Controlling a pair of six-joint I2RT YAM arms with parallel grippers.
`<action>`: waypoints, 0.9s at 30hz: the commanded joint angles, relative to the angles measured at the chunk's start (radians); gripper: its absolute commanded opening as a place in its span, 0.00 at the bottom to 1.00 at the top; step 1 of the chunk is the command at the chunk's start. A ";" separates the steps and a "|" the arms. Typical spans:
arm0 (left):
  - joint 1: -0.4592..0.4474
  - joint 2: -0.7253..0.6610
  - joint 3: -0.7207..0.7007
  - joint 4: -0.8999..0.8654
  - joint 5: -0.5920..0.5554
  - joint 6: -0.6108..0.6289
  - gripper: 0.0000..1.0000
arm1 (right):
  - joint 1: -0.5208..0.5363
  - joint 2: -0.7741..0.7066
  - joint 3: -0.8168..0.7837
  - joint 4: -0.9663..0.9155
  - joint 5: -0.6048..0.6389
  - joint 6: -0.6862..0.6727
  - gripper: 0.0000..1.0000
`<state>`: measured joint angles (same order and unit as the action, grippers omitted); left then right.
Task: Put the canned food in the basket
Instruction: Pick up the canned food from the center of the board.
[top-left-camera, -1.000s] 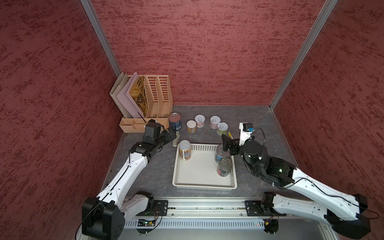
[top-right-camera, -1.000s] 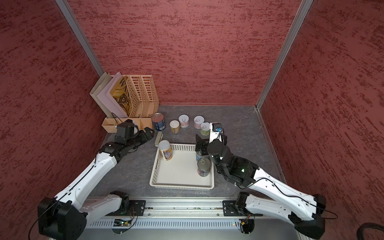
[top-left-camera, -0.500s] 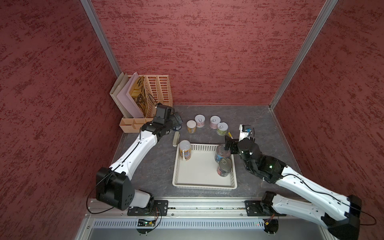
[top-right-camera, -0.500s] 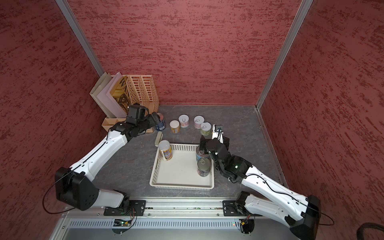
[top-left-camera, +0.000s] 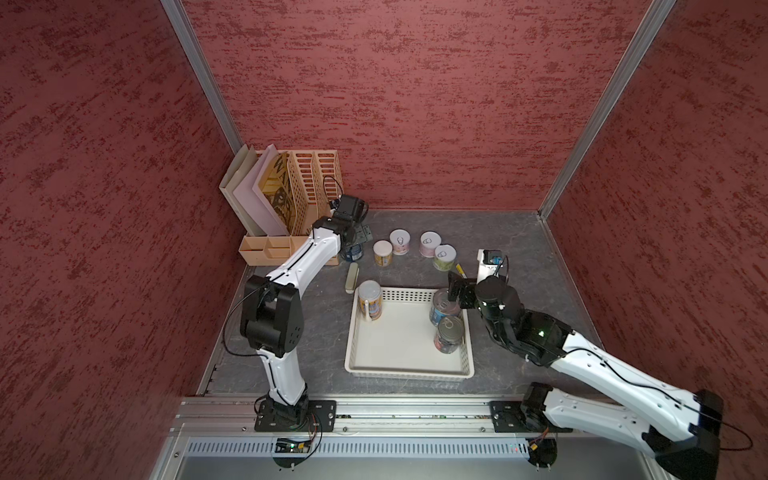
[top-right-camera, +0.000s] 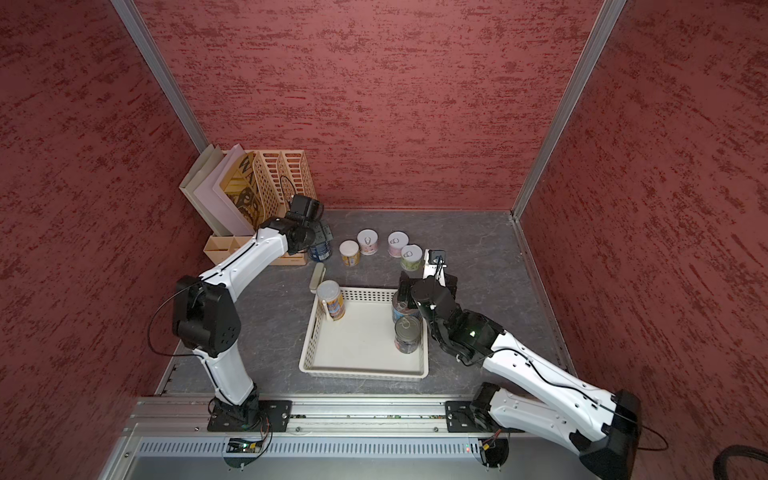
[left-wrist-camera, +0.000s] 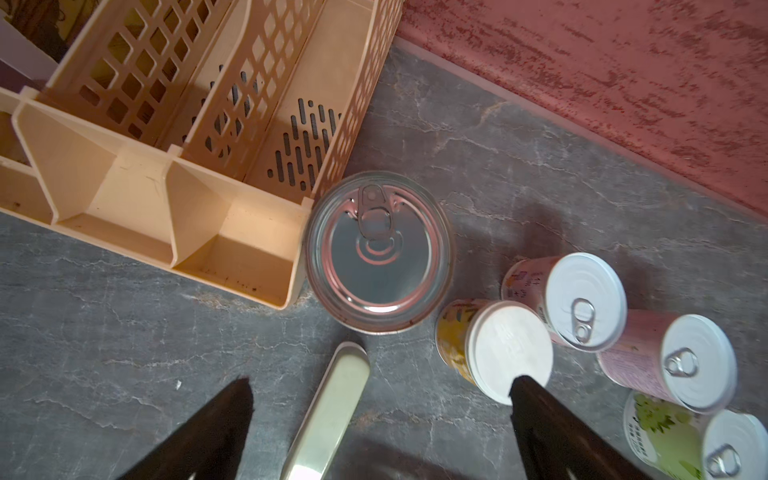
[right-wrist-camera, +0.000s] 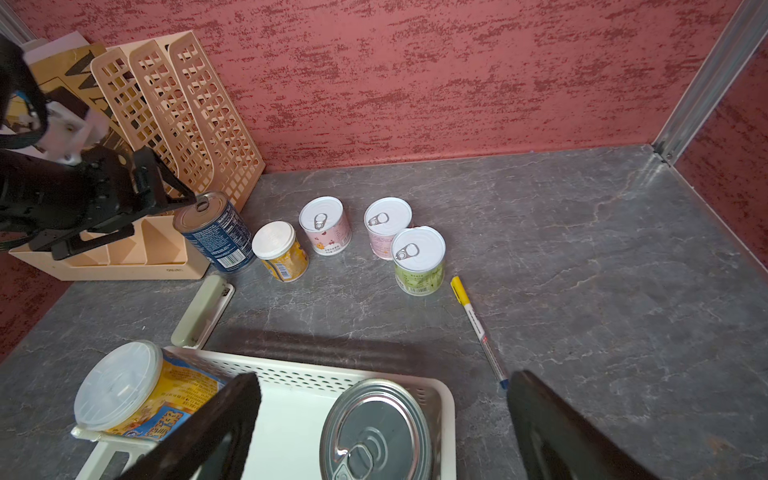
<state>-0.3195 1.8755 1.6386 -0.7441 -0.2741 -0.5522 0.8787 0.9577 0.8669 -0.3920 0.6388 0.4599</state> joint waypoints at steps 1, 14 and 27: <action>0.004 0.065 0.068 -0.079 -0.044 0.016 1.00 | -0.012 0.004 0.024 0.008 -0.013 0.011 0.98; 0.014 0.247 0.225 -0.135 -0.132 0.056 1.00 | -0.012 0.045 0.043 -0.003 -0.043 0.017 0.98; 0.065 0.301 0.255 -0.018 0.026 0.153 1.00 | -0.013 0.083 0.056 -0.007 -0.047 0.014 0.98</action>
<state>-0.2676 2.1471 1.8629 -0.8062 -0.2710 -0.4351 0.8783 1.0351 0.8783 -0.3943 0.6018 0.4671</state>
